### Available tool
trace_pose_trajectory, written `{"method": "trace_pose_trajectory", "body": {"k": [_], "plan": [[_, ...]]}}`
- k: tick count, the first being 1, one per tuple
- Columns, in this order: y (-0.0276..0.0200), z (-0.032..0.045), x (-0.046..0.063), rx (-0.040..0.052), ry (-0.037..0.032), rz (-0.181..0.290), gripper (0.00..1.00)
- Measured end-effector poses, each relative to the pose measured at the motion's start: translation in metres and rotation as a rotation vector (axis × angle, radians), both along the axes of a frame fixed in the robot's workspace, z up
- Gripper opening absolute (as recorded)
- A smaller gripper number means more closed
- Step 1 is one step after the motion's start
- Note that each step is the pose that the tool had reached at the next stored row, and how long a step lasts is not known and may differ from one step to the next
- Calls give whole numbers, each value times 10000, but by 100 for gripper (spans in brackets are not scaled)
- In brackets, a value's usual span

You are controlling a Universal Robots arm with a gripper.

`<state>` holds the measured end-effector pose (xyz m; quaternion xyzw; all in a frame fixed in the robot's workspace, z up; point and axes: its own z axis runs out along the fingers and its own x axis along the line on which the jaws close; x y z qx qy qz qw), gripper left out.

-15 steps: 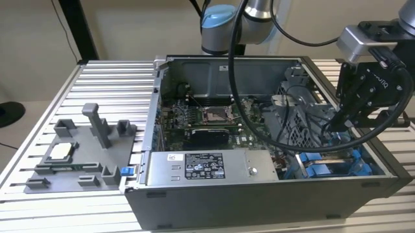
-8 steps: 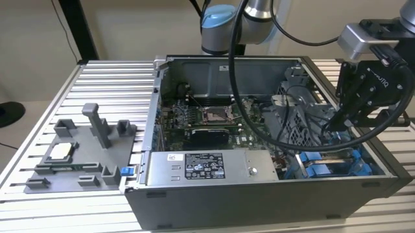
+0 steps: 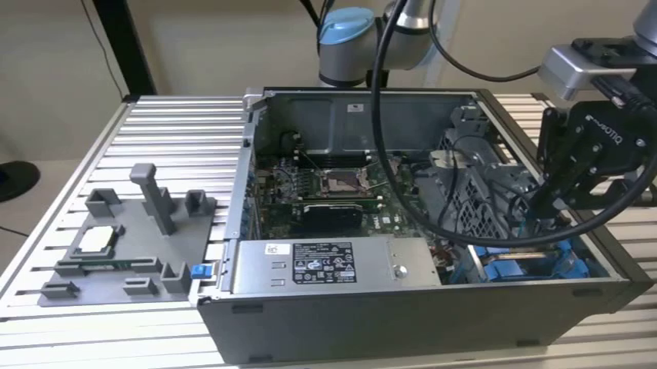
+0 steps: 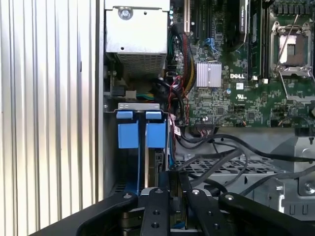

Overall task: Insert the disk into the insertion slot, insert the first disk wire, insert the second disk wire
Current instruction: 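Insert the first disk wire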

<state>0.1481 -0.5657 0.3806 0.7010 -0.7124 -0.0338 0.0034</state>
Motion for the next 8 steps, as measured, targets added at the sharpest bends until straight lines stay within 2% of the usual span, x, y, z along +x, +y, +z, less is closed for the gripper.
{"method": "trace_pose_trajectory", "body": {"k": [3,8], "plan": [[0,-6,25,-290,-25,70,0],[0,-16,63,-831,-83,191,0]]}}
